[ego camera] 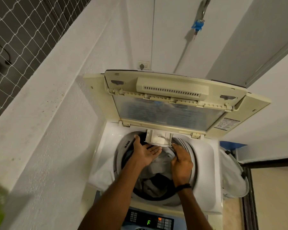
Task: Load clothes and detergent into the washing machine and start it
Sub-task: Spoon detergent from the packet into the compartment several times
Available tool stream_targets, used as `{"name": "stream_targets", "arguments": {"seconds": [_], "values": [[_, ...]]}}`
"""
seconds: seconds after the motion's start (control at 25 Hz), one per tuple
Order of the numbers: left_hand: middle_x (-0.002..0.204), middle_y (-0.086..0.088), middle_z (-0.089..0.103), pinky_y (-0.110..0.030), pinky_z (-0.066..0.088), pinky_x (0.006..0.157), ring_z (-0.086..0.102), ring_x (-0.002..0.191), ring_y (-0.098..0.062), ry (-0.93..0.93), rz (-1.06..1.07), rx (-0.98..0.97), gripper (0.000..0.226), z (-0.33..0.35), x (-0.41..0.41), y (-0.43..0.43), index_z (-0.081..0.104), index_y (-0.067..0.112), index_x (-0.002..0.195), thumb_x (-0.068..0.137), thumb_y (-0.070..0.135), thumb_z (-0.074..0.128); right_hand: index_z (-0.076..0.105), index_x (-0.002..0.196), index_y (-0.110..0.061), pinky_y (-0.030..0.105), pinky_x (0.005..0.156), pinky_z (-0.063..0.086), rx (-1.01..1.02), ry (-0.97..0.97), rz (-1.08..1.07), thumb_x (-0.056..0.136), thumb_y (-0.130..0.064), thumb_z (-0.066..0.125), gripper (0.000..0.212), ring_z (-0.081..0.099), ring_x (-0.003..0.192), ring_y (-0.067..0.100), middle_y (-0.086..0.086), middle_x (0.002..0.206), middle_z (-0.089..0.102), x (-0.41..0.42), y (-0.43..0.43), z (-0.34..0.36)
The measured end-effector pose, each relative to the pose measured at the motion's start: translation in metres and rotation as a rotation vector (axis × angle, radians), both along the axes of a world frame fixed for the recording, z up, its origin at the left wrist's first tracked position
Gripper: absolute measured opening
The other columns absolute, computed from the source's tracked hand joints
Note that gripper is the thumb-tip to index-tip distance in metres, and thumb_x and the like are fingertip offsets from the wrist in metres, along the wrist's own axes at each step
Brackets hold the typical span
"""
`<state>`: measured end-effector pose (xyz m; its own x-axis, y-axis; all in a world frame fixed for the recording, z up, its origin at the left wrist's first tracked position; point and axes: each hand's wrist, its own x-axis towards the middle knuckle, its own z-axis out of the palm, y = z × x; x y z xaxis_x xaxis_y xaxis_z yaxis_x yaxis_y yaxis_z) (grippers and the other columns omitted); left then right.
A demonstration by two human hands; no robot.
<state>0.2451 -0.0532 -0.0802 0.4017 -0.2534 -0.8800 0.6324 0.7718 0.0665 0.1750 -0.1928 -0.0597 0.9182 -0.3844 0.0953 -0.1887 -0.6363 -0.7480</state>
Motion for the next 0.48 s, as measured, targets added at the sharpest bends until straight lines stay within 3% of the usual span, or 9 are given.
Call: {"name": "stream_targets", "arguments": {"seconds": [0.16, 0.36, 0.48], "values": [[0.133, -0.034, 0.048, -0.054, 0.04, 0.109, 0.051, 0.124, -0.046, 0.027, 0.053, 0.003, 0.083, -0.002, 0.002, -0.003, 0.043, -0.006, 0.133, 0.092, 0.067, 0.04, 0.074, 0.107, -0.008, 0.029, 0.098, 0.05, 0.23, 0.051, -0.183, 0.086, 0.008, 0.058, 0.031, 0.064, 0.099, 0.011, 0.006, 0.106, 0.074, 0.008, 0.001, 0.005], [0.133, -0.035, 0.05, -0.052, 0.044, 0.106, 0.053, 0.124, -0.045, 0.035, 0.036, 0.055, 0.063, -0.005, 0.007, -0.01, 0.043, -0.006, 0.137, 0.101, 0.046, 0.04, 0.076, 0.094, -0.012, 0.04, 0.091, 0.057, 0.836, 0.219, -0.476, 0.085, 0.006, 0.06, 0.026, 0.073, 0.087, 0.021, 0.007, 0.087, 0.077, 0.019, -0.007, -0.006], [0.126, -0.035, 0.056, -0.051, 0.048, 0.1, 0.057, 0.12, -0.044, 0.004, -0.02, 0.092, 0.057, -0.012, 0.005, -0.006, 0.047, -0.007, 0.135, 0.102, 0.041, 0.041, 0.074, 0.099, -0.006, 0.037, 0.09, 0.057, 1.141, 0.319, -0.57, 0.088, 0.007, 0.059, 0.023, 0.072, 0.089, 0.024, 0.012, 0.092, 0.076, 0.018, -0.014, -0.004]]}}
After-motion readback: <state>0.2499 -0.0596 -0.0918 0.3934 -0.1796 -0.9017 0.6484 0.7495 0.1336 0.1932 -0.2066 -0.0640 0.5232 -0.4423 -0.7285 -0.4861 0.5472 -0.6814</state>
